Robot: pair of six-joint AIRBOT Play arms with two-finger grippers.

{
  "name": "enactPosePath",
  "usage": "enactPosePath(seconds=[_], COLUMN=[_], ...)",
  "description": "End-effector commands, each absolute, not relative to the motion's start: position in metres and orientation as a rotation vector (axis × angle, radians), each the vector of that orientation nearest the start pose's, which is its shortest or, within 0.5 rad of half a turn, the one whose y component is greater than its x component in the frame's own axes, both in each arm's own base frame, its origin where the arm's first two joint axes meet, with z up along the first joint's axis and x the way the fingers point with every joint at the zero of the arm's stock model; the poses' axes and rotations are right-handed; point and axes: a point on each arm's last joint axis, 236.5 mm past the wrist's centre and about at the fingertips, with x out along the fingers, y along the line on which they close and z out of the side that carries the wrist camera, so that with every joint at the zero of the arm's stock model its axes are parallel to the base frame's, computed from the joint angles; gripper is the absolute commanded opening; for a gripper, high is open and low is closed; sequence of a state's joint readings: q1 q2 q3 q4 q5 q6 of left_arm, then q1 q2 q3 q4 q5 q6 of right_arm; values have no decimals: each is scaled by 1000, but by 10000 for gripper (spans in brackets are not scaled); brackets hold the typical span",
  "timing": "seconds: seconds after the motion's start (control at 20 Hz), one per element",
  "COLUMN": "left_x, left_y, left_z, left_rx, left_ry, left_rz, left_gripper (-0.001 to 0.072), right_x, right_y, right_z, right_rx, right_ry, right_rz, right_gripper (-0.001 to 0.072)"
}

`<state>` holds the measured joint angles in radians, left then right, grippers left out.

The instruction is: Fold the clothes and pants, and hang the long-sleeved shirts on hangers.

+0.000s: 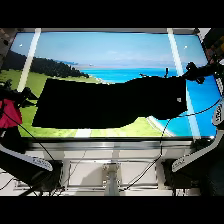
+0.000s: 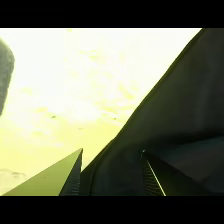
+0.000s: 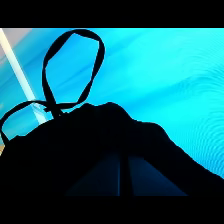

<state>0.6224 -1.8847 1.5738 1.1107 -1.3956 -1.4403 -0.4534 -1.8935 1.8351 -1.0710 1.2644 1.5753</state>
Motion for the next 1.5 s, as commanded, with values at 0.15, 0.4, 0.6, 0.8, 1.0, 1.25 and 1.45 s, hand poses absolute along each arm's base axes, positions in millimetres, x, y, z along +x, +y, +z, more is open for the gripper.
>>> enactPosePath(seconds=[0.15,0.4,0.6,0.8,1.0,1.25,1.45], left_x=[409,419,457,482,483,470,462], left_y=[153,135,117,111,101,90,102], left_z=[-100,-92,-19,82,144,149,127], left_rx=[-813,-827,-877,-870,-829,-803,-734], left_ry=[1474,1447,1209,918,768,808,877], left_rz=[75,-12,-173,-249,-301,-334,-269], left_gripper=[366,5,4,4,4,4,5], right_x=[520,520,526,537,534,517,513], right_y=[-133,-133,-132,-138,-134,-124,-122], right_z=[-14,-14,8,60,102,103,100], right_rx=[725,724,735,696,657,651,651], right_ry=[1155,1154,1119,1012,960,1030,1049], right_rz=[-79,-79,-52,-31,-8,17,20], right_gripper=[14,14,13,13,13,13,13])
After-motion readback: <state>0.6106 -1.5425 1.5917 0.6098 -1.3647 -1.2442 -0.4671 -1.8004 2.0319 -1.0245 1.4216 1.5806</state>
